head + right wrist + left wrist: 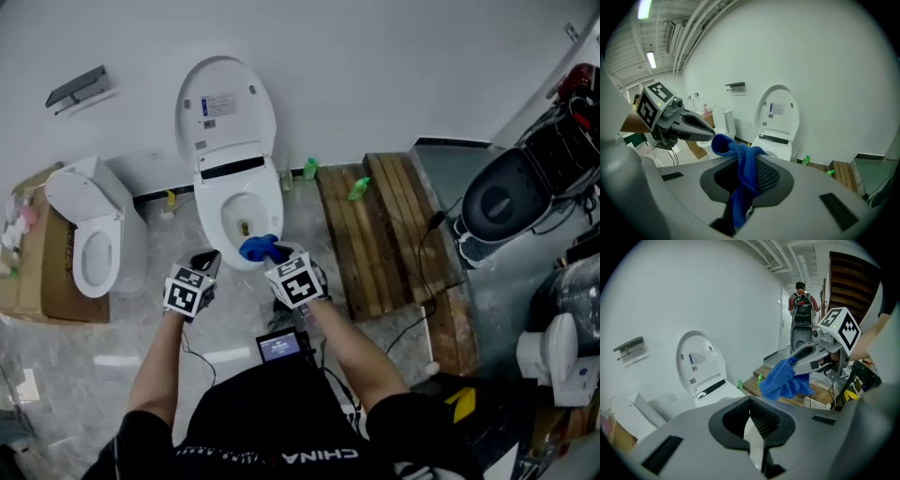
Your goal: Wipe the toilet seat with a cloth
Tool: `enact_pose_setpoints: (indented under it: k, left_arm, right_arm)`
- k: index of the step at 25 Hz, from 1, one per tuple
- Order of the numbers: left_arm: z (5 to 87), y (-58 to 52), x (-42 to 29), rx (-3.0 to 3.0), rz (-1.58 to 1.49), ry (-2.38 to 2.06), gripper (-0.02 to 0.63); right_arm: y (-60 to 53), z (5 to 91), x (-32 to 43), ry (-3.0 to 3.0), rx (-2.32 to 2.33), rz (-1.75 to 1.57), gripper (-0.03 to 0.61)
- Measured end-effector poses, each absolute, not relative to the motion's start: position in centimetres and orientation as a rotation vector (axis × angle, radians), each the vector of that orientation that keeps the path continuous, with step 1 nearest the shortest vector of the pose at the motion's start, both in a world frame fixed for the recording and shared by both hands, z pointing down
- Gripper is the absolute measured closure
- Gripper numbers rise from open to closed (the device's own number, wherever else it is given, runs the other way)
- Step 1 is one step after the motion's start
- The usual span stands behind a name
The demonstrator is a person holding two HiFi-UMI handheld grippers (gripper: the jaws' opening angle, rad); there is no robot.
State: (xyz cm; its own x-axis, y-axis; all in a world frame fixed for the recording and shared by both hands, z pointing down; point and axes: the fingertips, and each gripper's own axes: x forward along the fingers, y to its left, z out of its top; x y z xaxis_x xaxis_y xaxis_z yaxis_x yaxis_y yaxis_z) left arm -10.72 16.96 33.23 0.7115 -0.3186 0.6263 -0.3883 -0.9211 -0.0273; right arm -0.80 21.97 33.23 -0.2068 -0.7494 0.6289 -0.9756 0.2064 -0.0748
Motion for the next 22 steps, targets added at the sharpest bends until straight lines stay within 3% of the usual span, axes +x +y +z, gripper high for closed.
enact_pose_setpoints:
  k: [22]
  left_arm:
    - [32.9, -0.3, 1.4, 2.733, 1.041, -0.68, 0.601]
  right_arm:
    - [2.8, 33.8, 10.7, -2.121, 1.462, 0.7, 0.517]
